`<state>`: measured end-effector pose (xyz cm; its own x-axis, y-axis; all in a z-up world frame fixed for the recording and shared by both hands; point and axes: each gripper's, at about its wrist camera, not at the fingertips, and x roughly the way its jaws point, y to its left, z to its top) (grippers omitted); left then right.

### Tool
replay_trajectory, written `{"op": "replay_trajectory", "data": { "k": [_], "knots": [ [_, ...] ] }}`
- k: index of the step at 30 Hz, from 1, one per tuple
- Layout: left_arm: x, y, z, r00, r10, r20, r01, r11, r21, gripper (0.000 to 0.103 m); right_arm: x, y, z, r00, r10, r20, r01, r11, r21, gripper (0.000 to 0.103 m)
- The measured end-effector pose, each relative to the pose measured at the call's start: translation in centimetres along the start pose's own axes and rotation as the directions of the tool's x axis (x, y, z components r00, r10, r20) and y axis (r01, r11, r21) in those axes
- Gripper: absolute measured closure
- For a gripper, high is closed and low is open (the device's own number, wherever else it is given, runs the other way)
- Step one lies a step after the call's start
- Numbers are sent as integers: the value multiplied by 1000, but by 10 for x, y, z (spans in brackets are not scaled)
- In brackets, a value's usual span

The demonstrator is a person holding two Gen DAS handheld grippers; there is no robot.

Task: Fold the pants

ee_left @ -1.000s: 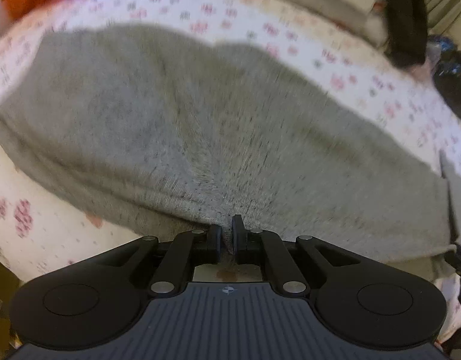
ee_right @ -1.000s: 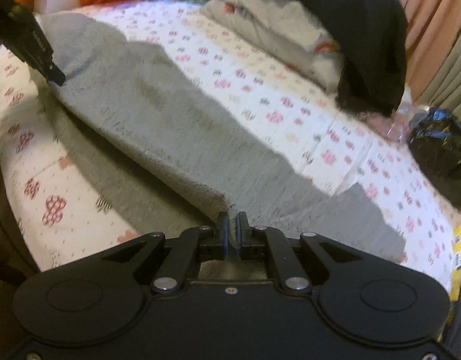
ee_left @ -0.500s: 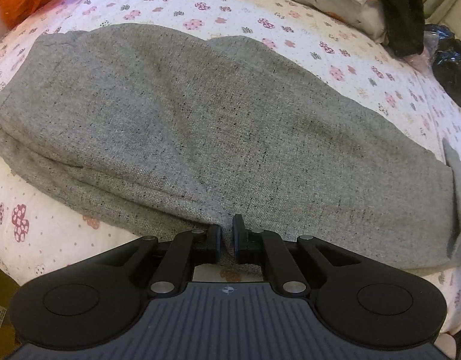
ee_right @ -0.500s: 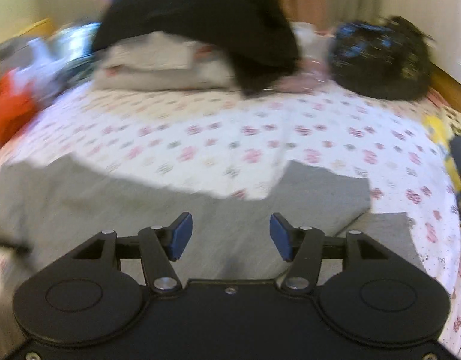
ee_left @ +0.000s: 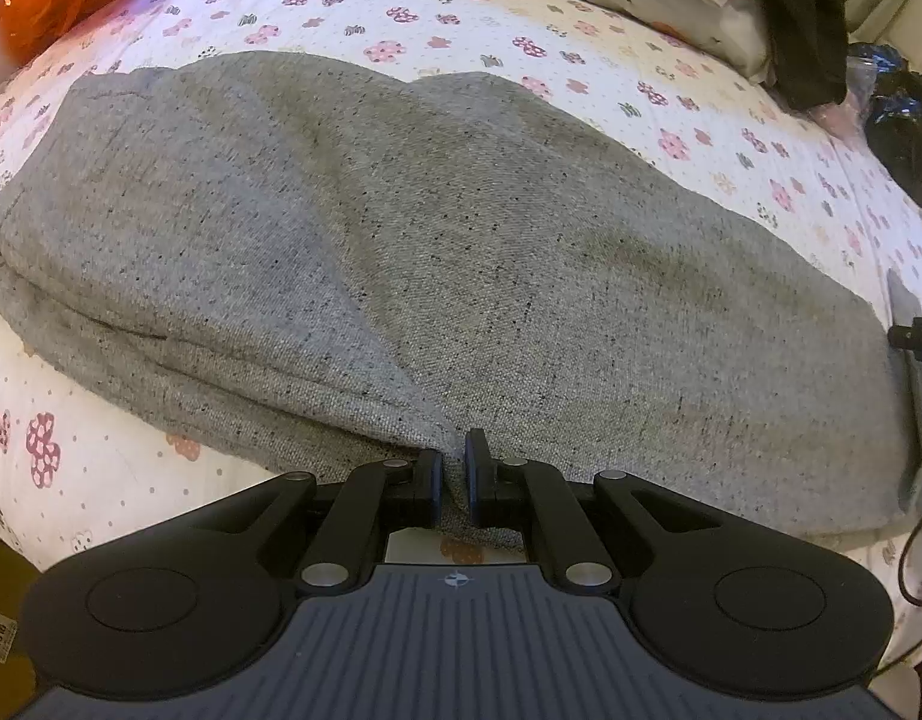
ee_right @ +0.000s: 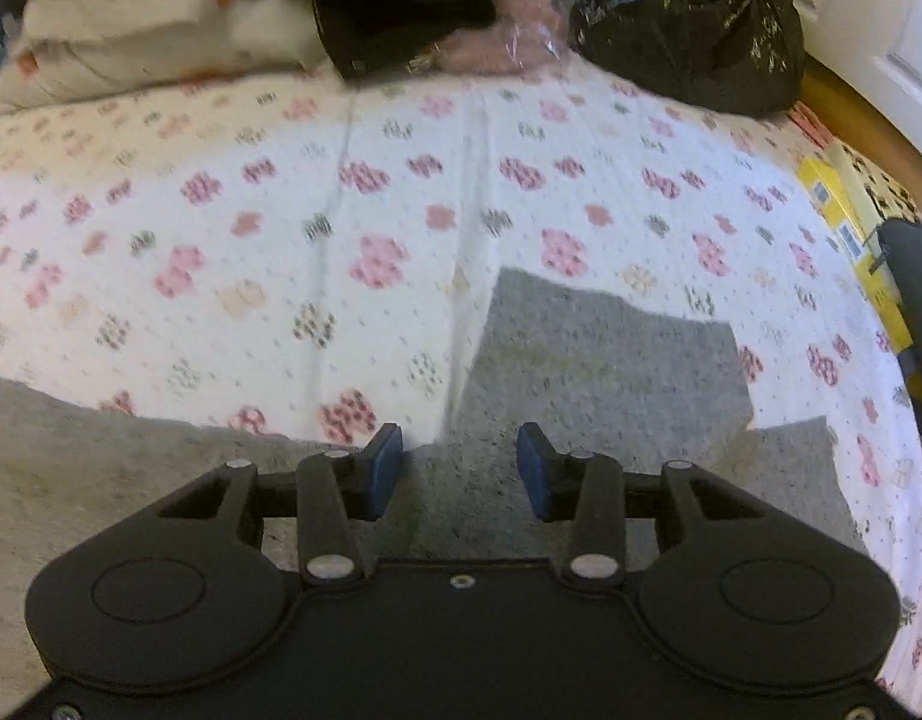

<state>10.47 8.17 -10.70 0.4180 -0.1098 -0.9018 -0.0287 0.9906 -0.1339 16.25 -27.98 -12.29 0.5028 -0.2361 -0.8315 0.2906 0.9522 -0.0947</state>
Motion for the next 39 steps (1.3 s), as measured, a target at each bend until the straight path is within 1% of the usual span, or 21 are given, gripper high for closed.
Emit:
{"op": "replay_trajectory", "data": {
  "k": [1, 2, 3, 4, 6, 9, 12, 14, 16, 19, 22, 23, 25, 26, 27, 29, 31, 34, 37, 38, 39],
  "knots": [
    [0, 0, 0, 1000, 1, 1, -1, 1000, 1, 95, 1, -1, -2, 1000, 2, 1, -2, 1000, 5, 62],
    [0, 0, 0, 1000, 3, 2, -3, 1000, 1, 95, 0, -3, -3, 1000, 5, 5, -5, 1000, 11, 71],
    [0, 0, -1, 1000, 4, 3, -4, 1000, 3, 95, -1, -6, -4, 1000, 11, 8, -11, 1000, 21, 88],
    [-1, -1, 0, 1000, 4, 4, -4, 1000, 4, 95, -3, -10, -5, 1000, 25, 9, -25, 999, 36, 94],
    [-1, 0, 0, 1000, 2, 5, -2, 1000, 2, 95, -12, -22, -4, 998, 55, 31, -57, 995, 82, 97],
    [-1, 0, 0, 1000, 3, 6, -3, 1000, 2, 95, -42, -47, -13, 992, 32, 119, -49, 988, 143, 97],
    [-2, 0, -1, 1000, 2, 12, -2, 1000, 3, 95, -66, -81, -35, 988, 10, 152, -44, 974, 221, 97],
    [-2, 0, -1, 1000, 1, 16, -1, 1000, 2, 95, -74, -103, -56, 989, 4, 148, -46, 959, 280, 97],
    [-3, 0, -2, 1000, 1, 18, -2, 1000, 1, 95, -75, -118, -76, 991, 25, 130, -69, 938, 340, 97],
    [-3, -1, -2, 1000, 6, 21, -7, 1000, 10, 95, -70, -127, -101, 995, 44, 88, -74, 926, 370, 97],
    [-4, 0, -2, 1000, 8, 23, -8, 1000, 12, 95, -62, -134, -114, 996, 62, 58, -81, 909, 408, 97],
    [-4, 0, -2, 1000, 9, 23, -9, 1000, 13, 95, -63, -137, -119, 996, 69, 58, -87, 903, 421, 92],
    [-4, -1, -2, 1000, 12, 23, -13, 1000, 18, 95, -66, -139, -123, 994, 66, 83, -95, 900, 427, 77],
    [-3, -1, -2, 1000, 13, 23, -14, 1000, 19, 95, -70, -138, -122, 994, 37, 99, -75, 907, 415, 57],
    [-3, -1, -2, 1000, 14, 24, -14, 1000, 19, 95, -75, -135, -122, 994, 3, 110, -47, 917, 397, 44],
    [-3, -1, -2, 1000, 15, 25, -16, 1000, 21, 95, -83, -129, -119, 989, -62, 135, 12, 940, 341, 37],
    [-3, -1, -2, 1000, 18, 26, -18, 1000, 24, 95, -90, -115, -114, 981, -104, 161, 62, 967, 246, 38],
    [-2, -1, -2, 999, 19, 27, -20, 999, 25, 95, -91, -87, -102, 972, -124, 198, 108, 990, 92, 38],
    [-2, -1, -2, 1000, 15, 26, -16, 1000, 24, 95, -79, -51, -93, 960, -179, 216, 202, 975, -89, 38],
    [-2, 0, -2, 1000, 14, 26, -14, 1000, 23, 95, -75, -44, -90, 957, -190, 222, 218, 969, -114, 43],
    [-2, 0, -2, 1000, 13, 27, -14, 1000, 23, 95, -72, -44, -89, 958, -178, 225, 207, 972, -109, 56]
  ]
}}
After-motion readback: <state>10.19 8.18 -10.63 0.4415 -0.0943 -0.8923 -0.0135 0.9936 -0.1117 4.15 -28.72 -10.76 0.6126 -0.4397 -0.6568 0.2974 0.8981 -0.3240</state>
